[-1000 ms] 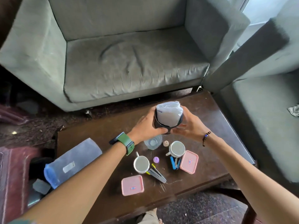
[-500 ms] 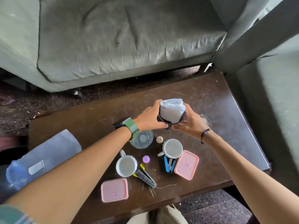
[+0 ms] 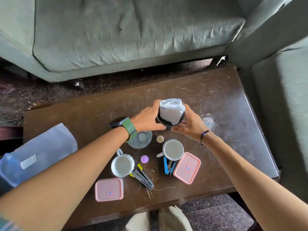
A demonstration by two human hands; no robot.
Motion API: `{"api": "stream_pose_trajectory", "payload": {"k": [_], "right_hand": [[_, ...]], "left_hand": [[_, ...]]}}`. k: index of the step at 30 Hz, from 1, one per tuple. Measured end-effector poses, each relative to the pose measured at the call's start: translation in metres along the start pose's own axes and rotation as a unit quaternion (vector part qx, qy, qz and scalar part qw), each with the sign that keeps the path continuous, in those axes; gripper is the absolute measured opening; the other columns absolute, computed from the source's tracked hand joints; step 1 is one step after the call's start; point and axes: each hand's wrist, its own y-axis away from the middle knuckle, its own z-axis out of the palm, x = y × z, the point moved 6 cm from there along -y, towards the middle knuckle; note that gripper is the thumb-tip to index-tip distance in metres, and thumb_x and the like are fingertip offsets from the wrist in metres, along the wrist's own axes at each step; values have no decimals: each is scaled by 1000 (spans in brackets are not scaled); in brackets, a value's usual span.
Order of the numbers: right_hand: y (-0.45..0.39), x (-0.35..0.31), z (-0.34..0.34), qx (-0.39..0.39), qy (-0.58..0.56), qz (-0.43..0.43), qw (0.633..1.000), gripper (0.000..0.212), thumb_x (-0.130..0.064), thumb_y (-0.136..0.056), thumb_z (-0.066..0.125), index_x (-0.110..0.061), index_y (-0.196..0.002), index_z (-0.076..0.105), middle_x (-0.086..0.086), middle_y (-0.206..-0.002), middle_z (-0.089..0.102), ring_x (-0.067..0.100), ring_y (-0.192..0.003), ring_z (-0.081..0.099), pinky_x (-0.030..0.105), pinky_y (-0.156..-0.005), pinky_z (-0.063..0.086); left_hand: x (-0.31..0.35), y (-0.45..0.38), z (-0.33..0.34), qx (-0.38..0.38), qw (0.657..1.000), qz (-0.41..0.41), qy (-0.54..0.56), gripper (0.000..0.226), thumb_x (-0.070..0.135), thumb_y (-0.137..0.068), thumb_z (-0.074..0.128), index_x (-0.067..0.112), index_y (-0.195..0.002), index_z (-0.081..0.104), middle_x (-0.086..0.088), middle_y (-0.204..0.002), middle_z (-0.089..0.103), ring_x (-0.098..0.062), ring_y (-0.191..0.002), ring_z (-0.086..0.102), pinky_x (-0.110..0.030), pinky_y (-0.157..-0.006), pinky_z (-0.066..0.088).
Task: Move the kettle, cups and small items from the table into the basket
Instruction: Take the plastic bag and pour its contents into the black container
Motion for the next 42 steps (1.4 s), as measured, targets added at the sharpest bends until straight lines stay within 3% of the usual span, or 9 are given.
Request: {"api": "stream_pose_trajectory", "payload": {"k": [9, 19, 24, 26, 28, 30, 32, 37, 42], "right_hand": [[3, 5, 11, 3, 16, -3, 1000, 83, -11, -70, 78, -13, -140, 33, 6, -140, 47, 24, -128, 44, 34, -106, 37], [4, 8, 16, 13, 26, 7, 1000, 85, -11, -70, 78, -12, -141, 31, 7, -142, 45, 23, -130, 42, 31, -106, 34], [5, 7, 17, 9, 21, 13, 1000, 85, -9, -71, 77, -12, -141, 30, 7, -143, 42, 24, -131, 40, 35, -108, 35], [7, 7, 16, 7, 12, 16, 1000, 85, -7, -71, 75, -12, -142, 29, 8, -144, 40, 25, -131, 40, 39, -109, 39], [11, 9, 13, 8, 5, 20, 1000, 83, -5, -74, 72, -12, -144, 26, 8, -146, 37, 25, -133, 39, 43, -107, 42], [17, 11, 8, 9, 4, 32, 999, 81, 1, -78, 66, -13, -145, 22, 9, -148, 34, 24, -135, 38, 41, -108, 42], [25, 10, 1, 16, 5, 50, 999, 84, 10, -77, 60, -16, -146, 19, 9, -150, 31, 23, -136, 37, 34, -107, 42], [42, -23, -20, 50, 5, 35, 998, 87, 13, -73, 56, -15, -146, 20, 9, -151, 29, 23, -139, 33, 36, -112, 36], [55, -85, -30, 69, 8, -20, 997, 84, 14, -71, 52, -11, -146, 23, 9, -151, 31, 22, -139, 32, 27, -110, 29]], "left_hand": [[-5, 2, 9, -25, 999, 2, -24, 87, 25, -81, 68, 7, -142, 9, -17, -118, 56, -18, -81, 45, -23, -68, 35], [-13, -2, 11, -15, 999, 8, -50, 91, 29, -79, 70, 8, -143, 9, -19, -122, 57, -22, -85, 50, -30, -74, 43], [-14, 1, 12, -19, 998, 2, -67, 97, 31, -78, 71, 13, -145, 4, -19, -120, 57, -23, -83, 49, -30, -76, 41], [-16, 5, 9, -24, 998, -5, -65, 101, 32, -78, 71, 14, -147, -1, -21, -126, 54, -27, -90, 54, -33, -82, 42], [-18, 13, 4, -24, 998, -10, -53, 103, 34, -78, 70, 16, -148, -4, -17, -144, 41, -32, -109, 56, -37, -96, 41], [-20, 25, -4, -16, 999, -14, -27, 102, 32, -80, 69, 18, -148, -6, -7, -156, 22, -30, -124, 49, -36, -105, 35], [-23, 41, -14, 5, 1000, -19, -4, 100, 32, -81, 68, 20, -148, -5, -3, -158, 16, -28, -134, 39, -34, -109, 31], [-19, 80, -41, 42, 998, -25, 28, 98, 31, -80, 69, 20, -148, -2, -1, -158, 16, -25, -140, 28, -34, -114, 24], [3, 116, -70, 91, 995, -7, 40, 96, 28, -81, 68, 19, -148, 0, -1, -157, 18, -23, -140, 30, -26, -110, 23]]}}
